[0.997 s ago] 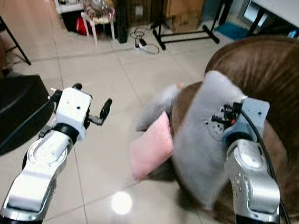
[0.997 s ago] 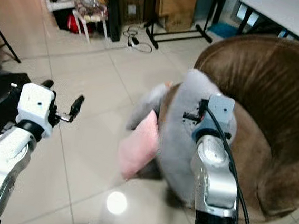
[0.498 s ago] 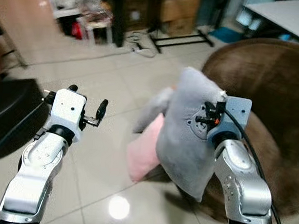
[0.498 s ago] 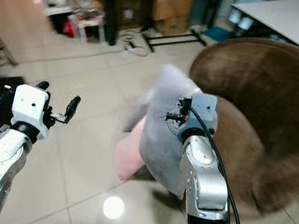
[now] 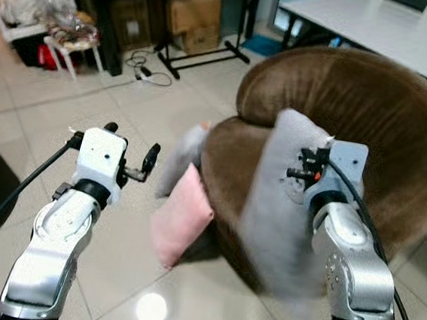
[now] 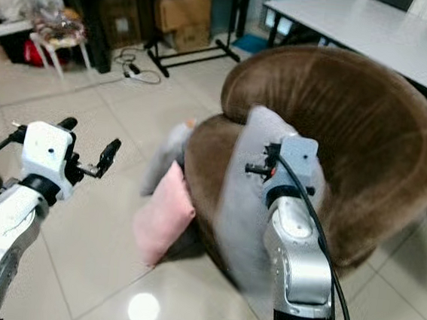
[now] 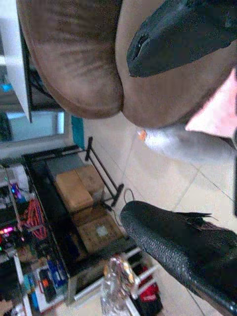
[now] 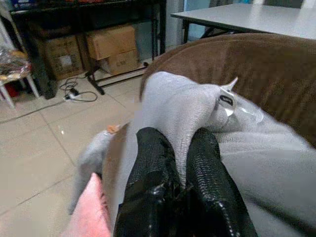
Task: Move the pillow to the sofa from floor
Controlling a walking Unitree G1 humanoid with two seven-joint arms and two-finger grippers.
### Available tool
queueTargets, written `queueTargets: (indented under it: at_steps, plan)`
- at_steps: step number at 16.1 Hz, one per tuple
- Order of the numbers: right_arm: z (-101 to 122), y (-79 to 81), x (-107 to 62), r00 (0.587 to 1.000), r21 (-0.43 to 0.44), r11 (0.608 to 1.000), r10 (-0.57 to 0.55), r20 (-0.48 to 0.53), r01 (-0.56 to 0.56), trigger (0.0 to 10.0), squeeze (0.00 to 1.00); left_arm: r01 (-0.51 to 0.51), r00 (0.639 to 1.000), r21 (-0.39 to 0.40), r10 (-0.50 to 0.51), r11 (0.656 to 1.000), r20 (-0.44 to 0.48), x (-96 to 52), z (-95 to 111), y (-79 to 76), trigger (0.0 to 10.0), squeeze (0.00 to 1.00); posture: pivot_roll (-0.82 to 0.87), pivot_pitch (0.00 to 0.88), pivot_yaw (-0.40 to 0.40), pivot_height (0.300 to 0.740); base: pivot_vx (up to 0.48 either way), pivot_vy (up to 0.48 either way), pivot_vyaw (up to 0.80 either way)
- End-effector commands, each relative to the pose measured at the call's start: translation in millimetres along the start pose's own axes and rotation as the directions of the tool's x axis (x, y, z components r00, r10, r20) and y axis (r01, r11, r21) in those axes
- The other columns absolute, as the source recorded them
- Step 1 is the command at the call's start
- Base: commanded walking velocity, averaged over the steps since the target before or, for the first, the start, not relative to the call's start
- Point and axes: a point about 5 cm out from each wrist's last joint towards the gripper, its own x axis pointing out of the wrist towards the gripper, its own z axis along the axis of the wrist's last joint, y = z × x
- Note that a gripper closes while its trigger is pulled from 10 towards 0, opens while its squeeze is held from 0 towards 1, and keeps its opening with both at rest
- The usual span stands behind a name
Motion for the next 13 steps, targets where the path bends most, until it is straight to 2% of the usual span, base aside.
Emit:
queueTargets:
  at_steps: [1,4,8,13]
  plan:
    - [13.4,6.1,-1.5,0.997,0.005,1.0,0.03,0.074,-0.031,10.0,0.0,-0.004,1.0,-0.006,0.004,1.0,0.003,-1.9,0.6,2.2,10.0,0.0,-0.03,0.0,0.012,0.74,0.322,0.0,0.0]
    - [13.3,5.2,-1.2,0.997,0.002,1.0,0.028,0.072,-0.028,10.0,0.0,-0.002,1.0,-0.009,0.002,1.0,0.005,-1.2,0.8,1.9,10.0,0.0,-0.03,0.0,0.014,0.74,0.353,0.0,0.0]
    - [10.6,7.1,-1.0,0.997,-0.003,0.999,0.039,0.061,-0.039,10.0,0.0,0.007,1.0,-0.009,-0.007,1.0,0.007,-0.4,0.8,-0.2,10.0,0.0,-0.03,0.0,0.016,0.74,0.368,0.0,-0.73]
    - [9.8,5.8,0.4,0.998,-0.015,0.999,0.03,0.059,-0.029,10.0,0.0,0.018,1.0,-0.003,-0.018,1.0,0.012,0.5,0.7,-3.5,10.0,0.0,-0.03,0.0,0.015,0.74,0.369,0.0,0.0]
